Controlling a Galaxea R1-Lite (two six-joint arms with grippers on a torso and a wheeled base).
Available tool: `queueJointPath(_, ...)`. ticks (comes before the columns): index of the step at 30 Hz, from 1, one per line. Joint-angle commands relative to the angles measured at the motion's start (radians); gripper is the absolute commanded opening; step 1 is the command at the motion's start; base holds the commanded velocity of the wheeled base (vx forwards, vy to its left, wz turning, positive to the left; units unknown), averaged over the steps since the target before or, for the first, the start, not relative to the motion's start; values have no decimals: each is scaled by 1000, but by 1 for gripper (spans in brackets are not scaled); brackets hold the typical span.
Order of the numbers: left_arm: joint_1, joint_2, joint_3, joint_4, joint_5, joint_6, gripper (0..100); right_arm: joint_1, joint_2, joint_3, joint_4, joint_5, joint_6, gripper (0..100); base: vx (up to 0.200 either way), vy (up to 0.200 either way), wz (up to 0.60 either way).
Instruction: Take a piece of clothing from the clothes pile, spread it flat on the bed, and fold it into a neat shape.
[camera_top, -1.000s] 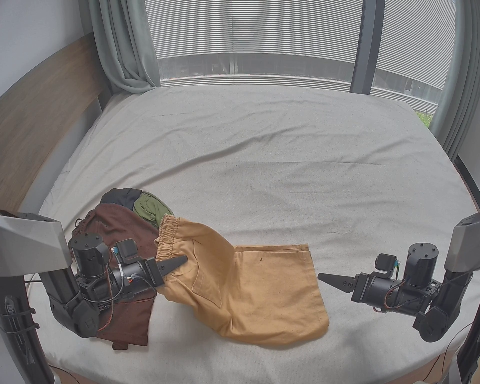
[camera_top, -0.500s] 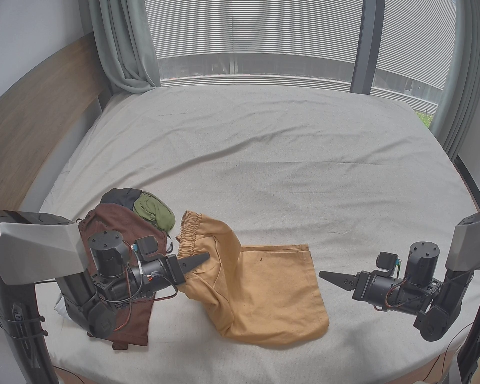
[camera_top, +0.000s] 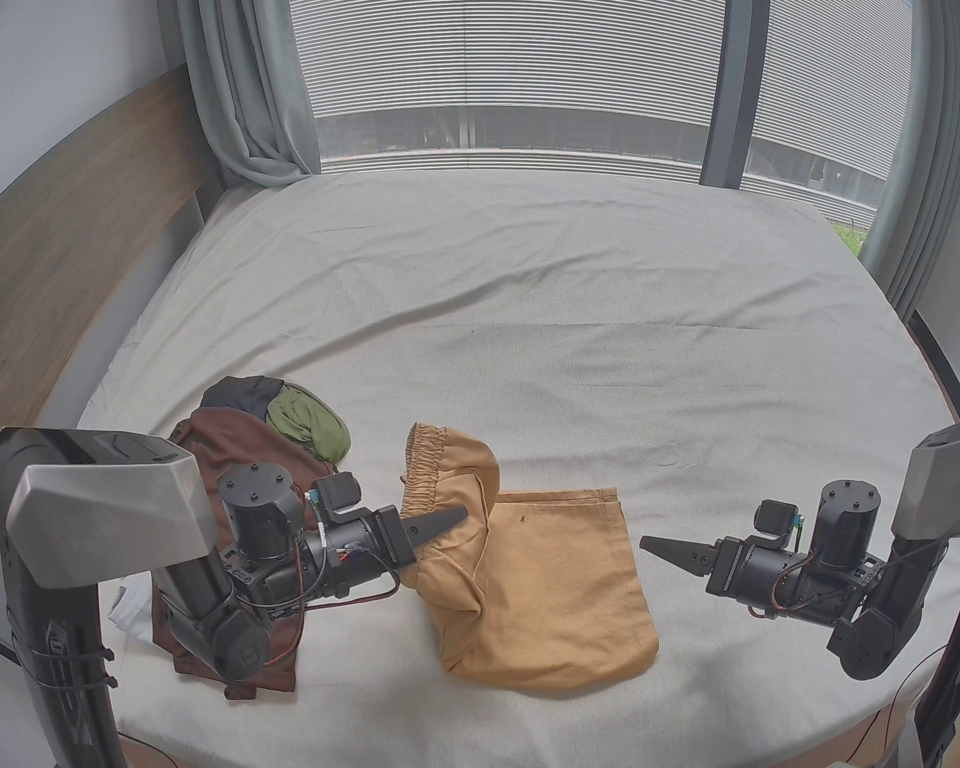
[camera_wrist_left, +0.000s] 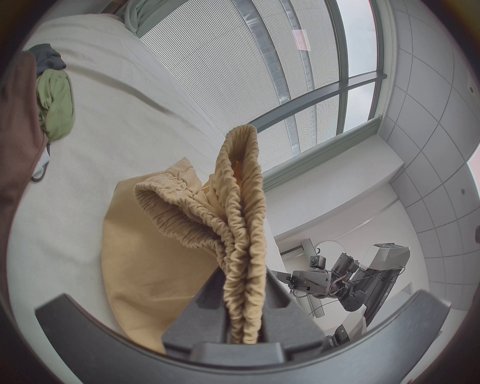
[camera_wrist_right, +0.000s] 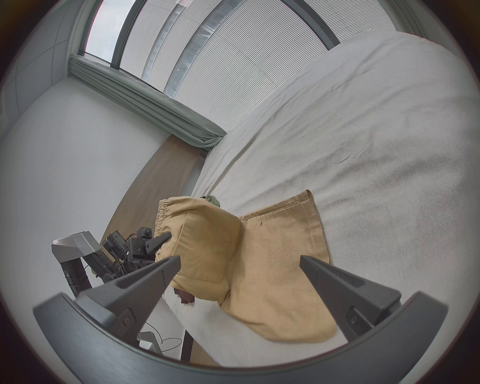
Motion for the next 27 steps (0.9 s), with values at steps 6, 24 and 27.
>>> queueJointPath(6, -64, 111, -71, -1, 6, -1, 0, -41, 0, -16, -1, 2, 2, 100, 0, 0, 0)
queueJointPath(24, -136, 206, -153, -1, 6, 2, 0, -53, 0, -25, -1, 6, 2, 100, 0, 0, 0)
queueJointPath(27, -138, 212, -162, -1, 7, 2, 0, -51, 0, -25, -1, 6, 2, 100, 0, 0, 0)
